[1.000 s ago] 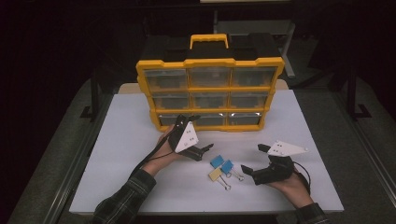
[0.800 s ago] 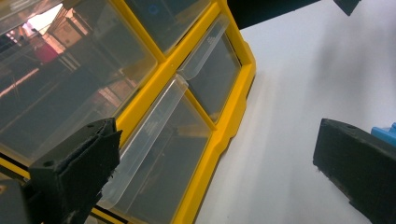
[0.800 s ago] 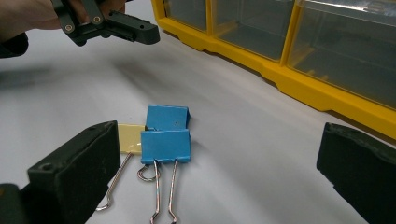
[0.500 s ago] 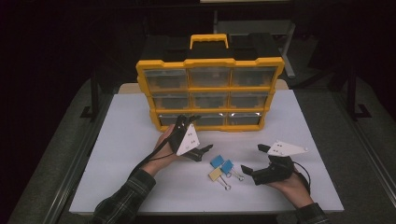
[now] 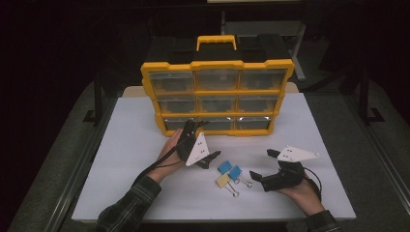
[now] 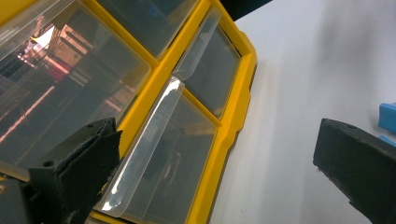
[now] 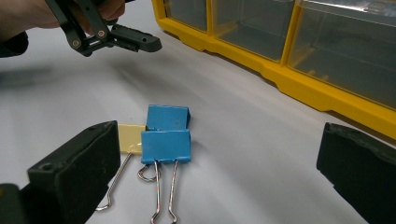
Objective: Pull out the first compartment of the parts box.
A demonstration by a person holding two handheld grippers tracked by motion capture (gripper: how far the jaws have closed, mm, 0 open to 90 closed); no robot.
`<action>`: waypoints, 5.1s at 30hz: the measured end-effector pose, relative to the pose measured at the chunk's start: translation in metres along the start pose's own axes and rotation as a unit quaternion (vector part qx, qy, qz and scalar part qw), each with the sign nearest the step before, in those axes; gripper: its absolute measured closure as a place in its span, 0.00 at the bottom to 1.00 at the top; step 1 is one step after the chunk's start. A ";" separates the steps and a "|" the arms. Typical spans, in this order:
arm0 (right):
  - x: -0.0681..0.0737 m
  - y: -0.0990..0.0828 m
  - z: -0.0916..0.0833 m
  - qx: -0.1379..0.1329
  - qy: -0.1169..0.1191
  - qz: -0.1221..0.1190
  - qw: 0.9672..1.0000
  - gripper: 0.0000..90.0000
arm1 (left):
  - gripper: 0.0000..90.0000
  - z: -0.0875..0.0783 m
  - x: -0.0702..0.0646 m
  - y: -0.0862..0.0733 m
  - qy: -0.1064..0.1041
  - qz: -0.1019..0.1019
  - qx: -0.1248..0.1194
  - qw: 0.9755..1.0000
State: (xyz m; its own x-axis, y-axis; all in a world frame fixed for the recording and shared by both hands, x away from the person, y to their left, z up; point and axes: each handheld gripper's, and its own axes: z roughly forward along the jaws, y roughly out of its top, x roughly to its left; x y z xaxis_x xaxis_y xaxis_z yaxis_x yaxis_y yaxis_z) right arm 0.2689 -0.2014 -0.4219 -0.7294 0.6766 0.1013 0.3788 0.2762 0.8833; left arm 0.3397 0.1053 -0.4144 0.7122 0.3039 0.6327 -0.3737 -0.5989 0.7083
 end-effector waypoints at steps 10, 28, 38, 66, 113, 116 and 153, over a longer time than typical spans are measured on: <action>0.000 0.000 0.000 0.000 0.000 0.000 1.000 0.00 | 0.00 -0.001 -0.003 0.002 0.008 0.031 0.008 0.999; 0.000 0.000 0.000 0.001 0.001 0.000 1.000 0.00 | 0.00 0.001 -0.010 0.005 0.025 0.094 0.010 0.995; 0.000 -0.001 0.001 0.002 0.001 0.000 1.000 0.00 | 0.00 0.000 -0.012 0.008 0.034 0.133 0.024 0.990; 0.000 -0.001 0.001 0.002 0.002 -0.001 1.000 0.00 | 0.00 0.001 -0.022 0.011 0.058 0.228 0.038 0.971; 0.000 -0.001 0.000 0.002 0.001 0.000 1.000 0.00 | 0.00 -0.016 -0.007 0.018 0.106 0.296 0.047 0.948; 0.000 -0.001 0.000 0.001 0.002 0.000 1.000 0.00 | 0.00 -0.017 -0.005 0.017 0.110 0.296 0.048 0.948; -0.001 -0.001 0.000 0.002 0.003 0.003 1.000 0.00 | 0.00 -0.043 0.023 0.016 0.146 0.300 0.065 0.940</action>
State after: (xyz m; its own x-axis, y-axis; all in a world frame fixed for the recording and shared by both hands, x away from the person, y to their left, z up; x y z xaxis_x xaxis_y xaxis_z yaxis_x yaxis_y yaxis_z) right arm 0.2692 -0.2019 -0.4225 -0.7307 0.6740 0.1090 0.3847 0.2745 0.8813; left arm 0.3244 0.1346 -0.3751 0.1955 0.0624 0.9787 -0.5668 -0.8072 0.1647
